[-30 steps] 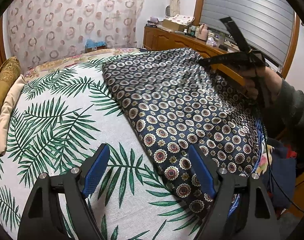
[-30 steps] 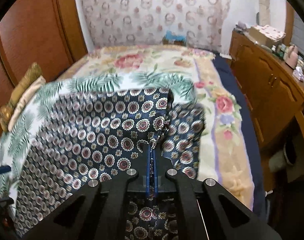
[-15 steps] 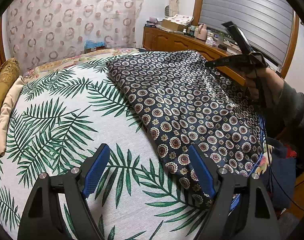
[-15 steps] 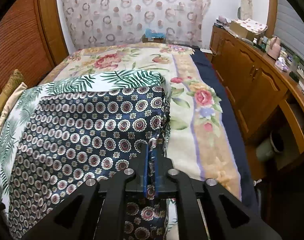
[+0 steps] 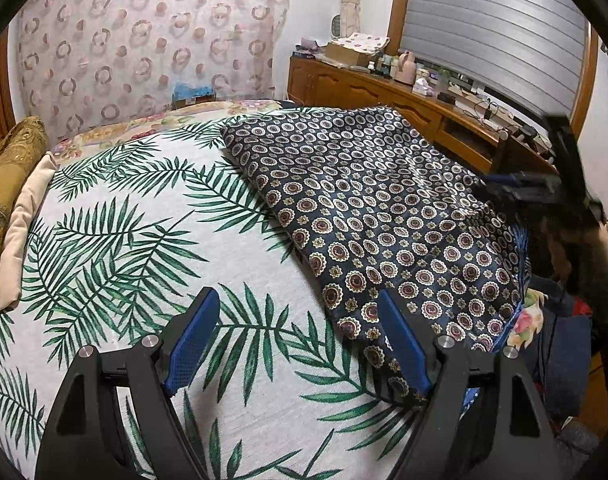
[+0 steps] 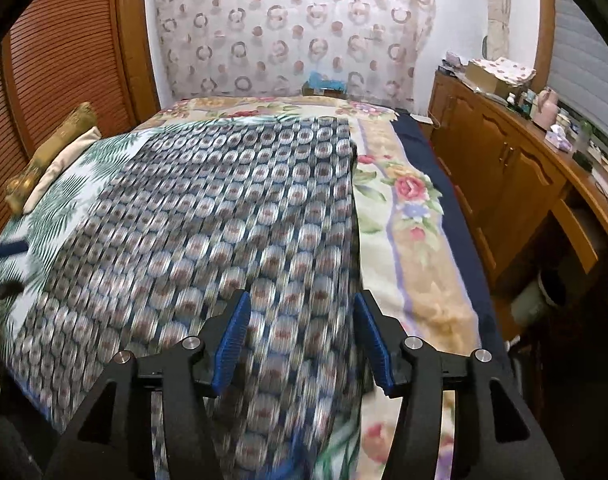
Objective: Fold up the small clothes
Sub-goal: 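Grasp the shirt's blue-trimmed hem with both grippers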
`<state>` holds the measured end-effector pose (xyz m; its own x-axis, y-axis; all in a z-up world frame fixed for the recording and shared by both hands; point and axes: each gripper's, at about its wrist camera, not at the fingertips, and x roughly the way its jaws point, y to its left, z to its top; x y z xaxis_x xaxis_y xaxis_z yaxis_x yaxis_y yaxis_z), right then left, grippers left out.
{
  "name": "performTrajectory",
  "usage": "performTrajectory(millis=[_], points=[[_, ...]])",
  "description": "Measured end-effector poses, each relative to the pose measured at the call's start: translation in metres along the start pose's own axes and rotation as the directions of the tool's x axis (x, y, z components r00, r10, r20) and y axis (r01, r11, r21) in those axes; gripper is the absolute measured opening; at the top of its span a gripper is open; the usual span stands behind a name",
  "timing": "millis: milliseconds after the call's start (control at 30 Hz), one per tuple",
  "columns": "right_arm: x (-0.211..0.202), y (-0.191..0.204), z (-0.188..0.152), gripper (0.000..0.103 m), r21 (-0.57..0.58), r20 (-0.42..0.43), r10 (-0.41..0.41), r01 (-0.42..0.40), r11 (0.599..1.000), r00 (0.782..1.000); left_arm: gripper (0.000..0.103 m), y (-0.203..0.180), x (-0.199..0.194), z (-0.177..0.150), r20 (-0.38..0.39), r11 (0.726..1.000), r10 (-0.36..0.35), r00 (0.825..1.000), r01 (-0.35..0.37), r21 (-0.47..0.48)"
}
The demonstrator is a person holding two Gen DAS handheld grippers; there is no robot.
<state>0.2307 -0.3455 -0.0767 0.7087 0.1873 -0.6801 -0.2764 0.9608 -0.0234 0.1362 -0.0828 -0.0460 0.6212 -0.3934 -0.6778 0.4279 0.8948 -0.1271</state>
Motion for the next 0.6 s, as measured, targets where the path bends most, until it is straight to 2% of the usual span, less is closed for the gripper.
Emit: performTrajectory(millis=[233, 400, 600], points=[[-0.04, -0.004, -0.047, 0.056, 0.046, 0.012, -0.006, 0.006, 0.999, 1.0, 0.081, -0.001, -0.009, -0.012, -0.013, 0.999, -0.048, 0.999, 0.048, 0.005], [-0.063, -0.002, -0.067, 0.057, 0.067, 0.02, 0.003, -0.004, 0.998, 1.0, 0.068, -0.014, -0.01, -0.017, -0.029, 0.993, -0.115, 0.993, 0.115, 0.02], [-0.056, -0.003, -0.068, 0.056, 0.122, 0.013, 0.011, -0.013, 0.992, 1.0, 0.053, -0.033, -0.002, -0.026, -0.076, 0.988, -0.147, 0.986, 0.151, 0.044]])
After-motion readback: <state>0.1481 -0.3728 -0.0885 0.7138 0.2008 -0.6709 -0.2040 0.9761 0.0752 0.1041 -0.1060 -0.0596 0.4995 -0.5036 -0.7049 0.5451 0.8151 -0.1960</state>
